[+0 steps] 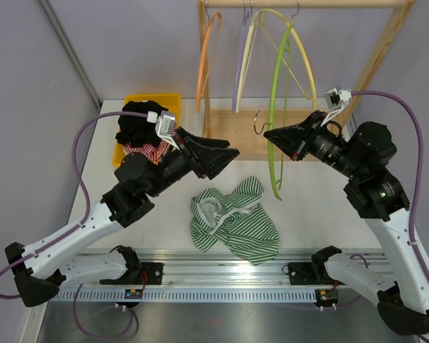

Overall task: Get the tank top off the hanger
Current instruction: Pass the hanger from the left arm to the right, then hang the hanger back to the clothesline with the right arm

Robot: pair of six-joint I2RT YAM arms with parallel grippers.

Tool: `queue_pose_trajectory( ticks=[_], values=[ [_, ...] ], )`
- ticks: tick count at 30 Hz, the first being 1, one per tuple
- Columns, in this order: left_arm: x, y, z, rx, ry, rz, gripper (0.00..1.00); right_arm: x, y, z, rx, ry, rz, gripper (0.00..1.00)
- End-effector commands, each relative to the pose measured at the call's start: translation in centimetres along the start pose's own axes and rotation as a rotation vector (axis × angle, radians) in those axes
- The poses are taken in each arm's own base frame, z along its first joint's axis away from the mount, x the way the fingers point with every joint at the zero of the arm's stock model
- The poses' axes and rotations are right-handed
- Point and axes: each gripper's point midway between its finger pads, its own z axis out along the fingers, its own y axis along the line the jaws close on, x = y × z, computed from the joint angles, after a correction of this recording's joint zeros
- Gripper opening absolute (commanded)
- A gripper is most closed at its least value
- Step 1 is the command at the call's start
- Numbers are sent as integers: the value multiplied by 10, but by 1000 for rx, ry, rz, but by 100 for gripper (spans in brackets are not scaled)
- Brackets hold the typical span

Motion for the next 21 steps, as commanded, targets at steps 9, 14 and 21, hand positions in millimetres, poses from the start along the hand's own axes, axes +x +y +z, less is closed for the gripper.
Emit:
queue_pose_trajectory(
  ticks=[9, 14, 21],
  values=[
    [-29, -13, -30, -17, -56, 74, 68, -45, 32, -28, 40, 26, -59, 0],
    [-30, -13, -42, -22, -64, 75, 68, -74, 55, -15, -92, 38, 37, 0],
    [-35, -14, -59, -40, -73, 97, 68, -122, -2, -21, -10, 4, 105, 0]
  ],
)
